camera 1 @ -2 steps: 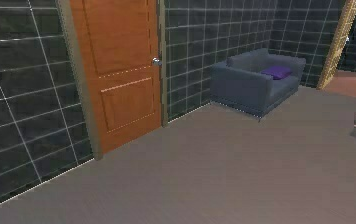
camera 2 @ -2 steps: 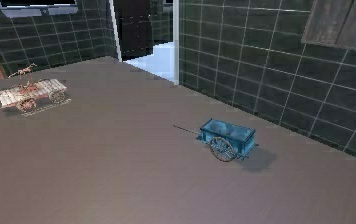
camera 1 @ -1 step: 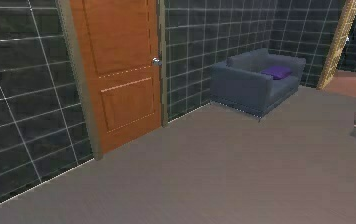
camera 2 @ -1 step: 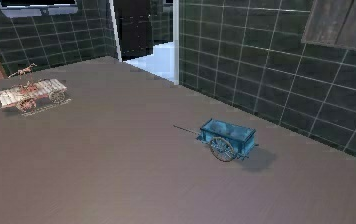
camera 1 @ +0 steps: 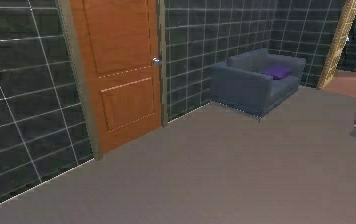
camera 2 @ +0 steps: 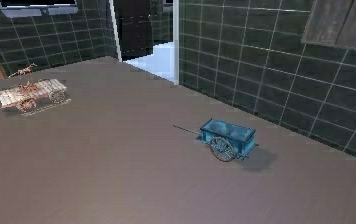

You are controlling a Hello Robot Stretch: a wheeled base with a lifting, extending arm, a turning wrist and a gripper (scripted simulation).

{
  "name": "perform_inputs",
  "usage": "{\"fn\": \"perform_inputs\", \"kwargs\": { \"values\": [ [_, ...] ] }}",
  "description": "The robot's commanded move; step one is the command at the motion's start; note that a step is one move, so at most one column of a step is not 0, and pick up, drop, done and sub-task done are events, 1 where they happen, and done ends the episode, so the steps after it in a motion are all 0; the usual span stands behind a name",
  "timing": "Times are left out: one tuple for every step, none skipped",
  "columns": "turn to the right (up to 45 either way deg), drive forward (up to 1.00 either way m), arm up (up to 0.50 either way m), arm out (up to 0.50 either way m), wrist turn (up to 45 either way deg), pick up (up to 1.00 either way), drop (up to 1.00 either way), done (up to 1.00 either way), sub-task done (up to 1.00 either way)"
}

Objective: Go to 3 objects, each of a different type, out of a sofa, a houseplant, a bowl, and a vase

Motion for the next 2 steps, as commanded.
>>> {"fn": "perform_inputs", "kwargs": {
  "values": [
    [-30.0,0.00,0.00,0.00,0.0,0.00,0.00,0.00,0.00],
    [45.0,0.00,0.00,0.00,0.0,0.00,0.00,0.00,0.00]
  ]
}}
